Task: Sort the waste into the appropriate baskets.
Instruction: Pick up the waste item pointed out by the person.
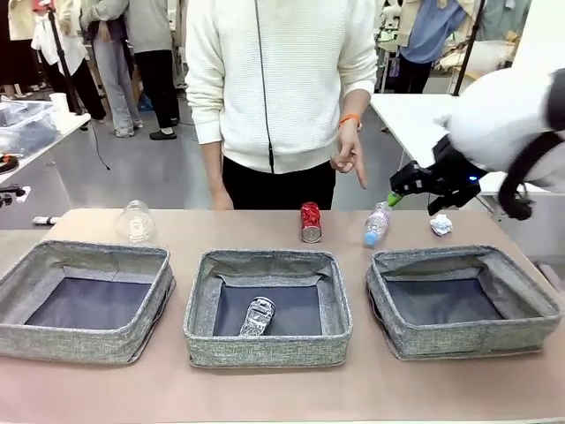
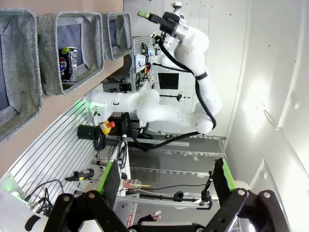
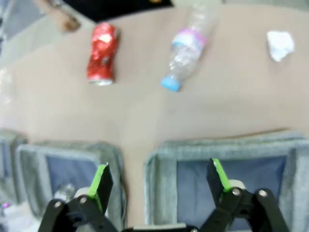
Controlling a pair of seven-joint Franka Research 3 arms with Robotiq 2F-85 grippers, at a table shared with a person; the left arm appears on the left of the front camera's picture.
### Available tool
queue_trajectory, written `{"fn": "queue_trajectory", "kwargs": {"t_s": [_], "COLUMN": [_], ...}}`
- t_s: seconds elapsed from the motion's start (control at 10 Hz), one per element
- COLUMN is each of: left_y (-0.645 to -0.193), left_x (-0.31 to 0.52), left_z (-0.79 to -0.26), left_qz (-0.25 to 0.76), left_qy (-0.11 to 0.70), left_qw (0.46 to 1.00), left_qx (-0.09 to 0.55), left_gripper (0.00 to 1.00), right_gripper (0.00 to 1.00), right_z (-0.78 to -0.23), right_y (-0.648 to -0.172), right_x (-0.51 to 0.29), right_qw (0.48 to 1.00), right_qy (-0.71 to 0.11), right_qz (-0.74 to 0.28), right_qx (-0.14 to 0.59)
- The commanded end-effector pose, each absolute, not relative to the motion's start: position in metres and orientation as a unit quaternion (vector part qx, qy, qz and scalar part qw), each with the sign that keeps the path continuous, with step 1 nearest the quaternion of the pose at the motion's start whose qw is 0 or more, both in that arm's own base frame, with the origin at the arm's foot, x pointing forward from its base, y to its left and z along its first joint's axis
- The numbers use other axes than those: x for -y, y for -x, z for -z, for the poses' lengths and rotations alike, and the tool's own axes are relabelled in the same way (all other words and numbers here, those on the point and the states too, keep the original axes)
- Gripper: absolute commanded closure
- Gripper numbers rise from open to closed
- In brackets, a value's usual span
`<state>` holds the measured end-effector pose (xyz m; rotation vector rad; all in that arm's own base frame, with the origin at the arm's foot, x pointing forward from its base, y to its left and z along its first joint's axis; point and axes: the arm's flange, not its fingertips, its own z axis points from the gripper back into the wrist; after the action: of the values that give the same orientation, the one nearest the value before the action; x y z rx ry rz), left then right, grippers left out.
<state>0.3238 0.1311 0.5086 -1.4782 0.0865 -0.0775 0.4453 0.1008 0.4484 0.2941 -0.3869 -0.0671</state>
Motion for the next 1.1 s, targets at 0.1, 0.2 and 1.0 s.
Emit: {"fn": "queue_trajectory", "kwargs": {"t_s": [0.1, 0.2, 1.0], "left_y": [-0.324, -0.324, -0.324], "left_x": [-0.13, -0.13, -0.13], "left_z": [-0.511, -0.511, -0.511], "left_qz": [0.037, 0.037, 0.037], "left_qy": [0.676, 0.676, 0.676], "left_qw": [0.736, 0.736, 0.736], "left_qx": [-0.032, -0.032, -0.032], "left_gripper": [0.0, 0.0, 0.0], "right_gripper": [0.0, 0.0, 0.0], "right_z": [-0.437, -0.424, -0.329], "right_y": [-0.534, -0.557, -0.63], "right_x": [-0.115, -0.113, -0.115], "right_qw": [0.986, 0.987, 0.976], "right_qy": [-0.079, -0.066, -0.037], "right_qz": [0.093, 0.112, 0.184], "right_qx": [0.114, 0.098, 0.111]}}
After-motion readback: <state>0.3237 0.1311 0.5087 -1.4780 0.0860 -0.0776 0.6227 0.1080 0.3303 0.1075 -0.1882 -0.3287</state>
